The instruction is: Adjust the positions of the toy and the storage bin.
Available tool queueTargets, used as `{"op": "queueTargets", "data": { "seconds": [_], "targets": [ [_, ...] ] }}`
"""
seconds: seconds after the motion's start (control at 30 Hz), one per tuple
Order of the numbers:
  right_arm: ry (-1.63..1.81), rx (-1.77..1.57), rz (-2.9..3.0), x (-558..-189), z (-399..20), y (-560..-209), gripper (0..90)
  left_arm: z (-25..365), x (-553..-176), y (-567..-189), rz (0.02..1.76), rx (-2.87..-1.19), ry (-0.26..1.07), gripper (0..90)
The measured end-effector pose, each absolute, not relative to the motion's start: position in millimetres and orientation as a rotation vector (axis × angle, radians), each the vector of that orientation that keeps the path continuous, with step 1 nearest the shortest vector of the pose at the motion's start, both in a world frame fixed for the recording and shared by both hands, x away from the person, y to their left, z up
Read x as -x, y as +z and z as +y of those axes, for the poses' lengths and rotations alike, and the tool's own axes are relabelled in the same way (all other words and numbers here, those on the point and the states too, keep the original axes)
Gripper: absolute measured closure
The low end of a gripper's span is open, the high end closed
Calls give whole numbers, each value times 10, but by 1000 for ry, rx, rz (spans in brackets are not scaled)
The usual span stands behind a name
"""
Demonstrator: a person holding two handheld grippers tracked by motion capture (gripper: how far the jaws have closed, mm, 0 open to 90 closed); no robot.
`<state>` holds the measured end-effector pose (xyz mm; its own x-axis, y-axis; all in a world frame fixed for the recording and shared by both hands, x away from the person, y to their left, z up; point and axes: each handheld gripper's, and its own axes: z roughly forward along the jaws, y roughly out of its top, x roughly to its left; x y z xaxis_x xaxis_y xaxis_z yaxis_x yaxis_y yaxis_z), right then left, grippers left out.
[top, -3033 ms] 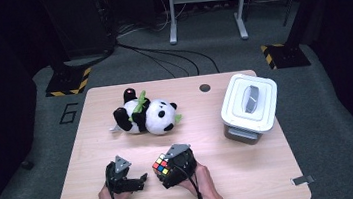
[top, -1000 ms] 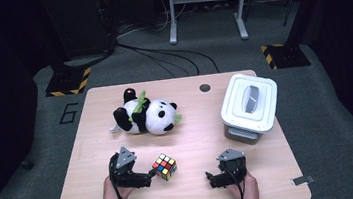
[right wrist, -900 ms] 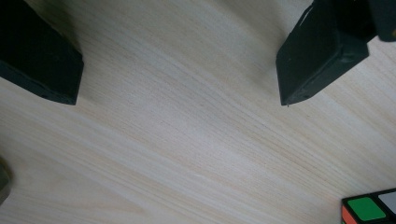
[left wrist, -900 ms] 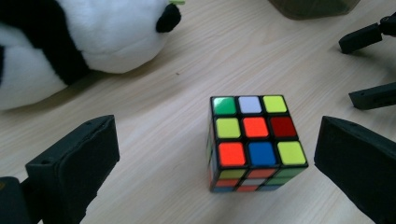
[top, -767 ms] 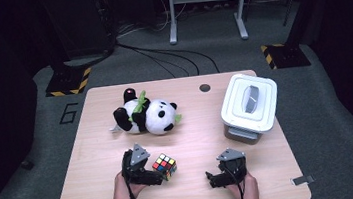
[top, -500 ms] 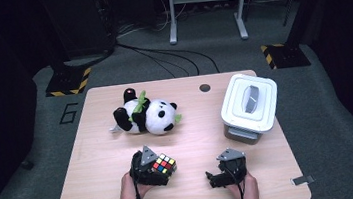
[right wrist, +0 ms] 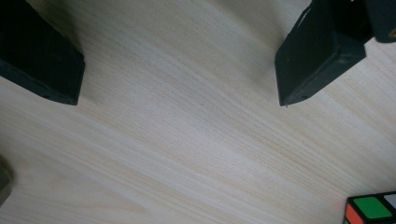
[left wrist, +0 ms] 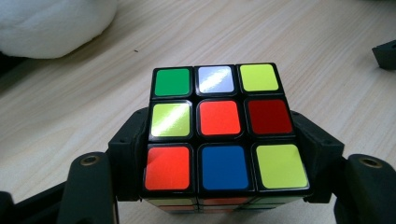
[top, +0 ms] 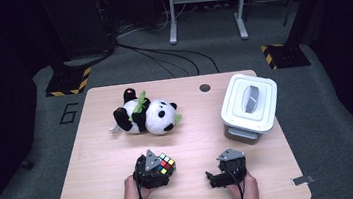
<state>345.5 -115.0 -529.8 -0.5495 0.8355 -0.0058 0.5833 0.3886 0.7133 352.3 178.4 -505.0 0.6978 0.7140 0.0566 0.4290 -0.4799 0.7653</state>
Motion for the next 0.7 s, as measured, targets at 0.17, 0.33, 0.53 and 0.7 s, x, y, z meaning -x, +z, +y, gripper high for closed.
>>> {"op": "queueTargets", "data": {
  "seconds": [0.17, 0.33, 0.53, 0.7],
  "targets": [
    [957, -1222, 2284, -3458, -1153, -5300, 11, 1854, -3504, -5025, 891, -2123, 506, 341],
    [957, -1222, 2284, -3458, -1152, -5300, 11, 2010, -3503, -4967, 934, -2088, 538, 341],
    [957, -1229, 2281, -3457, -1153, -5300, 14, 2309, -3501, -4898, 1013, -2033, 592, 341],
    [957, -1231, 2280, -3457, -1152, -5300, 14, 2616, -3499, -4829, 1077, -2001, 639, 342]
  ]
}}
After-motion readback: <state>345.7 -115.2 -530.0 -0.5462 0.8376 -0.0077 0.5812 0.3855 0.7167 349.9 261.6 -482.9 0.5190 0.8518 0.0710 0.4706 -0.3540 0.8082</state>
